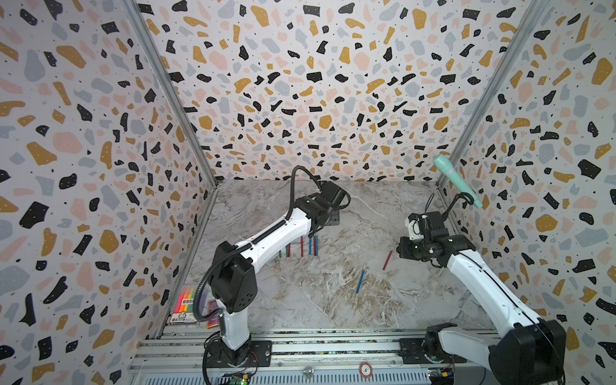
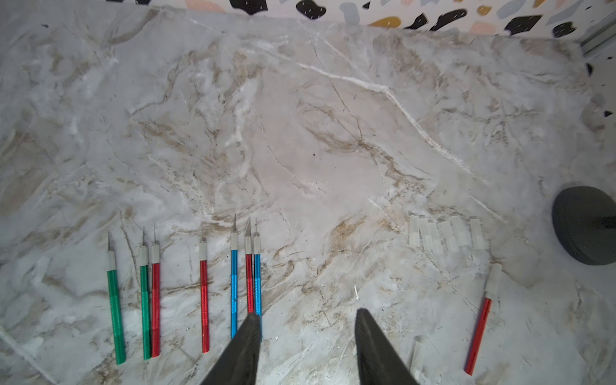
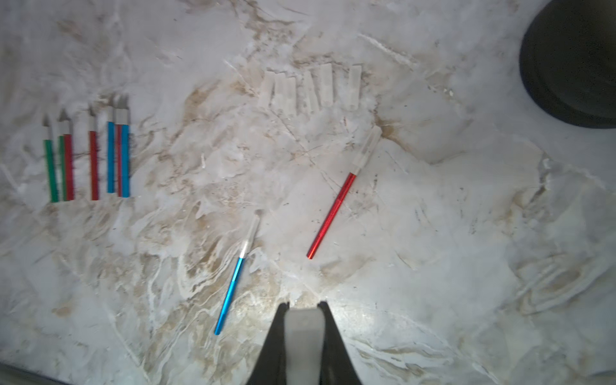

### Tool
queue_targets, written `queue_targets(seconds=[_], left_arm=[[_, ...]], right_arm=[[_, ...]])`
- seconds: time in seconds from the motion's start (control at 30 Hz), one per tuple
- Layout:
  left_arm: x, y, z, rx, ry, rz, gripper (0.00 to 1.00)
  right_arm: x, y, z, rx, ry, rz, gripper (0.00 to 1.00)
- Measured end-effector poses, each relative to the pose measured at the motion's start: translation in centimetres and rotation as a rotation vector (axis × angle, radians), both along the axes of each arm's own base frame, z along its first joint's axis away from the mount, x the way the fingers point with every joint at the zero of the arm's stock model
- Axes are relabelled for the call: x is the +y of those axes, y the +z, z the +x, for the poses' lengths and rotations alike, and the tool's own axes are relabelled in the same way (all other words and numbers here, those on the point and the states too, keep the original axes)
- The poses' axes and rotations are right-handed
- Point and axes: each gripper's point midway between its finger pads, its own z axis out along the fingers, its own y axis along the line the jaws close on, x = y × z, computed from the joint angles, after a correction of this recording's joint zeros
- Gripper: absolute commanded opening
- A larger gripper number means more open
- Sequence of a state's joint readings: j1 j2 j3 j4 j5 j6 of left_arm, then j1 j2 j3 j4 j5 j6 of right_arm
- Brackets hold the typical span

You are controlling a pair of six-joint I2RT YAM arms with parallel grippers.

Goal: Remove protective caps from carving knives
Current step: Place the protective sleeve at the center of the board.

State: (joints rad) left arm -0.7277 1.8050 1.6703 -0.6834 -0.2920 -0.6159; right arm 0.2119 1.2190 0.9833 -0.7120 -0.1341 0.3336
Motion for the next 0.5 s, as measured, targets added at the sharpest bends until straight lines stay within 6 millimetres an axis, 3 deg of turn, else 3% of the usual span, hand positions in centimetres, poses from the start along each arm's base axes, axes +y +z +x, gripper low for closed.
queue_targets(seconds=[0.1, 0.23, 0.5], left_arm=[[1.4, 0.0, -1.6, -0.013, -0.016, 0.004, 0.60], [3.4, -1.6, -4.3, 0.001, -0.035, 0.001, 0.70], [5.9, -2.1, -8.2, -0.035, -0.040, -0.087, 0.89]], right_arm=[[-0.6, -0.6, 1.7, 0.041, -0.023, -0.058, 0.00], [-1.6, -1.6, 4.2, 0.085, -0.057, -0.152, 0.00], [-3.2, -6.1, 9.2, 0.212, -0.088, -0.328, 0.00]])
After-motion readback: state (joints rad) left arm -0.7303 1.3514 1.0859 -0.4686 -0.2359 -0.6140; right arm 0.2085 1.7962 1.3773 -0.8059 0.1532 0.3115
